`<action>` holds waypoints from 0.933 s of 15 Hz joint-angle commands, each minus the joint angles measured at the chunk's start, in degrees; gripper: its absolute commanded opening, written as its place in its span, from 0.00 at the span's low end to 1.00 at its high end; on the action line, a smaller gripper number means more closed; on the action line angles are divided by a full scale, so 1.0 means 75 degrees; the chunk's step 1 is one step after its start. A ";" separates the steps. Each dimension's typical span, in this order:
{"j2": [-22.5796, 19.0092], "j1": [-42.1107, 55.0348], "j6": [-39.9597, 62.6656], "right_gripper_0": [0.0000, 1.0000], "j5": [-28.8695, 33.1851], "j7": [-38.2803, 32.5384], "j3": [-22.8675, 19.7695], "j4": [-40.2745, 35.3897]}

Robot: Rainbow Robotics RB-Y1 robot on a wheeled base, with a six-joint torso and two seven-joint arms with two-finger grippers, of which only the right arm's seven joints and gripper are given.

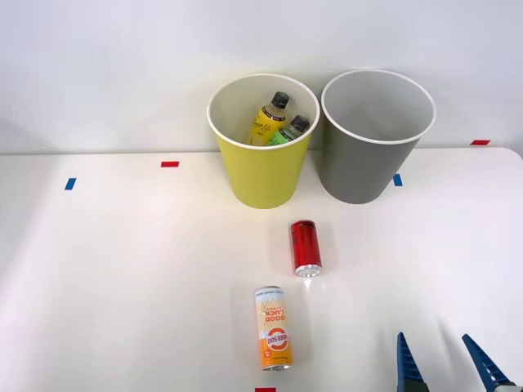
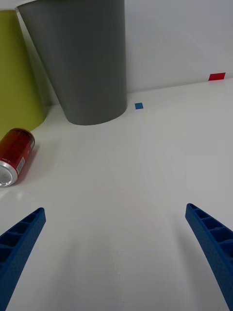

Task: Put cans in the gray bin, plastic bottles in the light green bin

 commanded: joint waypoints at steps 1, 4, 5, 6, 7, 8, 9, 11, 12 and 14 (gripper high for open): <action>0.0000 0.0000 0.0000 1.00 0.0000 0.0000 0.0000 0.0000; 0.0000 0.0000 0.0000 1.00 0.0000 0.0000 0.0000 0.0000; 0.0000 0.0000 0.0000 1.00 0.0000 0.0000 0.0000 0.0000; 0.0000 0.0000 0.0000 1.00 0.0000 0.0000 0.0000 0.0000; 0.0000 0.0000 0.0000 1.00 0.0000 0.0000 0.0000 0.0000; 0.0000 0.0000 0.0000 1.00 0.0000 0.0000 0.0000 0.0000; 0.0000 0.0000 0.0000 1.00 0.0000 0.0000 0.0000 0.0000; 0.0000 0.0000 0.0000 1.00 0.0000 0.0000 0.0000 0.0000; 0.0000 0.0000 0.0000 1.00 0.0000 0.0000 0.0000 0.0000; 0.0000 0.0000 0.0000 1.00 0.0000 0.0000 0.0000 0.0000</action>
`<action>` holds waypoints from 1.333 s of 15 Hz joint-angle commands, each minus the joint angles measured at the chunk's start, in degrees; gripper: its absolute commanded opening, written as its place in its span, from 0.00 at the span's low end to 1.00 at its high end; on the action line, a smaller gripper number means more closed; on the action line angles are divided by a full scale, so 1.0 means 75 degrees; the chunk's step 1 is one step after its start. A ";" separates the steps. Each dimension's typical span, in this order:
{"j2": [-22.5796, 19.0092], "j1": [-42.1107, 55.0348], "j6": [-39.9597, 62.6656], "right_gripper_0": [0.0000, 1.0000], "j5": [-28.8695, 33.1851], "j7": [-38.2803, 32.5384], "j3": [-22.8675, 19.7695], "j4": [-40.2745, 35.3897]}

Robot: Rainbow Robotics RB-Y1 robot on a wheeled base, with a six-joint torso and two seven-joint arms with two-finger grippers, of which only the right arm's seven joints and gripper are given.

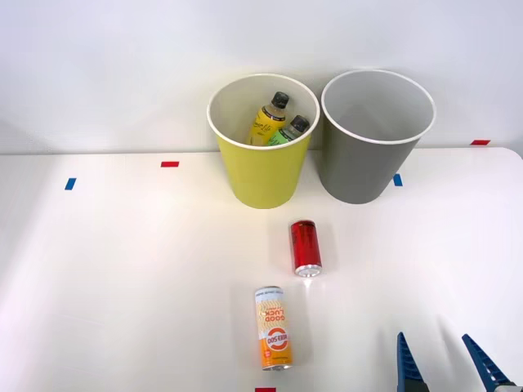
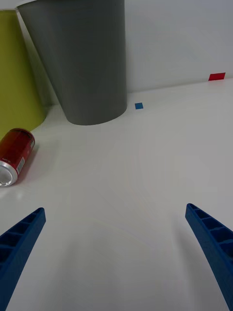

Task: Put cans in the gray bin, plastic bottles in the light green bin

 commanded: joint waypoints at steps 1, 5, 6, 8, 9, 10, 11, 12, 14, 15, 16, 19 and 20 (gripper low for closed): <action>0.0000 0.0000 0.0000 1.00 0.0000 -0.0001 0.0000 0.0000; 0.0000 0.0000 0.0000 1.00 0.0000 -0.0001 0.0000 0.0000; 0.0000 0.0000 0.0000 1.00 0.0000 -0.0001 0.0000 0.0000; 0.0000 0.0000 0.0000 1.00 0.0000 -0.0001 0.0000 0.0000; 0.0000 0.0000 0.0000 1.00 0.0000 -0.0001 0.0000 0.0000; 0.0000 0.0000 0.0000 1.00 0.0000 -0.0001 0.0000 0.0000; 0.0000 0.0000 0.0000 1.00 0.0000 -0.0001 0.0000 0.0000; 0.0000 0.0000 0.0000 1.00 0.0000 -0.0001 0.0000 0.0000; 0.0000 0.0000 0.0000 1.00 0.0000 -0.0001 0.0000 0.0000; 0.0000 0.0000 0.0000 1.00 0.0000 -0.0001 0.0000 0.0000; 0.0000 0.0000 0.0000 1.00 0.0000 -0.0001 0.0000 0.0000; 0.0000 0.0000 0.0000 1.00 0.0000 -0.0001 0.0000 0.0000; 0.0000 0.0000 0.0000 1.00 0.0000 -0.0001 0.0000 0.0000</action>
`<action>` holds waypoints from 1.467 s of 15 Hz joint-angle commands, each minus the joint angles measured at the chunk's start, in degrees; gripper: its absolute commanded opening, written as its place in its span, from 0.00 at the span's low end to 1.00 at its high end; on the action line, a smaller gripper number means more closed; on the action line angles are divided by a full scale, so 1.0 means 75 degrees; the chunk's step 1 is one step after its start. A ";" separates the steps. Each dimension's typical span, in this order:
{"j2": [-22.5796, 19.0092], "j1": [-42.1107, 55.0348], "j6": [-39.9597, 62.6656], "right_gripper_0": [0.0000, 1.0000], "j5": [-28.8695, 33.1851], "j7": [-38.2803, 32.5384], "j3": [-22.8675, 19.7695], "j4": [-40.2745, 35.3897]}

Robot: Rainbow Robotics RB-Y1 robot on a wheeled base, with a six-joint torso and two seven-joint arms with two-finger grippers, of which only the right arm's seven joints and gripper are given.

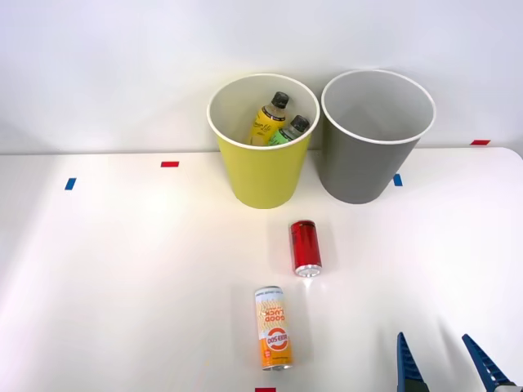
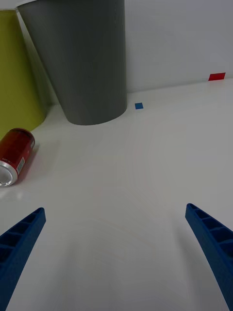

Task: Put cans in the gray bin, plastic bottles in the light green bin

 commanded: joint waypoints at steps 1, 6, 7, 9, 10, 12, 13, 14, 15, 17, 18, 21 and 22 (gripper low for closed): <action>0.0000 0.0000 0.0000 1.00 0.0000 0.0000 0.0000 0.0000; 0.0000 0.0000 0.0000 1.00 0.0000 0.0000 0.0000 0.0000; 0.0000 0.0000 0.0000 1.00 0.0000 0.0000 0.0000 0.0000; 0.0023 -0.0117 0.0117 1.00 0.0000 0.0011 0.0023 0.0305; 0.0012 -0.0164 0.0047 1.00 -0.0082 -0.0035 0.0035 0.0434; -0.0246 -0.0305 -0.0082 1.00 -0.0340 0.0058 0.0059 0.0469; -0.0539 -0.0422 -0.0082 1.00 -0.0304 0.0129 0.0059 0.0410; -0.0785 -0.0516 -0.0082 1.00 -0.0293 0.0164 0.0094 0.0398; -0.1055 -0.0586 -0.0070 1.00 -0.0293 0.0176 0.0129 0.0398; -0.1688 -0.0703 0.0504 1.00 -0.0351 0.0211 0.0176 0.0152; -0.1981 -0.0715 0.1254 1.00 -0.0351 0.0234 0.0211 -0.0281; -0.2648 -0.0727 0.4172 1.00 -0.0457 0.0129 0.0352 -0.2063; -0.2801 -0.0832 0.5004 1.00 -0.0492 0.0058 0.0422 -0.2473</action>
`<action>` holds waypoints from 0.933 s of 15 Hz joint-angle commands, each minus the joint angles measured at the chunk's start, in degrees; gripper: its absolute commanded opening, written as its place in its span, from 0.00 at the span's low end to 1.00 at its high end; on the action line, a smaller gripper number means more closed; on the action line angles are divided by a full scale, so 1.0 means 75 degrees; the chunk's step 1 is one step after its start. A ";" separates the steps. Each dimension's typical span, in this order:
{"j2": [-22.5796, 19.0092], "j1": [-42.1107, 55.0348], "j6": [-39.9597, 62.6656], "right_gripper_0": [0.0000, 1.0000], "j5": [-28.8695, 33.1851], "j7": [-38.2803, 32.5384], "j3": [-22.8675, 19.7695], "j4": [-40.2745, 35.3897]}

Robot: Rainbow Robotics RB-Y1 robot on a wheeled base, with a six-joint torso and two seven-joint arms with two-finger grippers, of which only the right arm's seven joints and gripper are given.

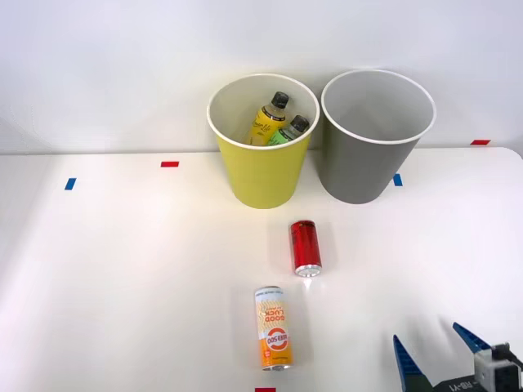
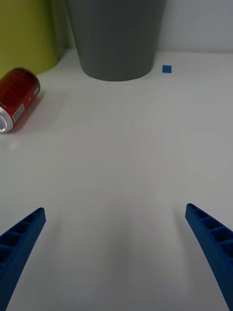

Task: Put cans in the gray bin, plastic bottles in the light green bin

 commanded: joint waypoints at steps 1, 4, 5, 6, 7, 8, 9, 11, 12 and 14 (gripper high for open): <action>-0.0744 -0.0279 0.2844 1.00 -0.0126 -0.0196 0.0198 -0.1711; -0.1131 -0.0993 0.4777 1.00 -0.0044 -0.1005 0.0538 -0.2320; -0.1248 -0.1204 0.5304 1.00 0.0002 -0.1438 0.0690 -0.2496; -0.1400 -0.1497 0.5996 1.00 0.0073 -0.1954 0.0901 -0.2730; -0.1529 -0.1732 0.6476 1.00 0.0108 -0.2329 0.1112 -0.2871; -0.1705 -0.1966 0.6980 1.00 0.0108 -0.2716 0.1276 -0.3035; -0.1974 -0.2294 0.7613 1.00 0.0143 -0.3196 0.1522 -0.3246; -0.2420 -0.2810 0.8515 1.00 0.0143 -0.4040 0.1956 -0.3527; -0.2596 -0.3033 0.8867 1.00 0.0131 -0.4427 0.2143 -0.3609; -0.2853 -0.3548 0.9289 1.00 -0.0173 -0.5259 0.2518 -0.3668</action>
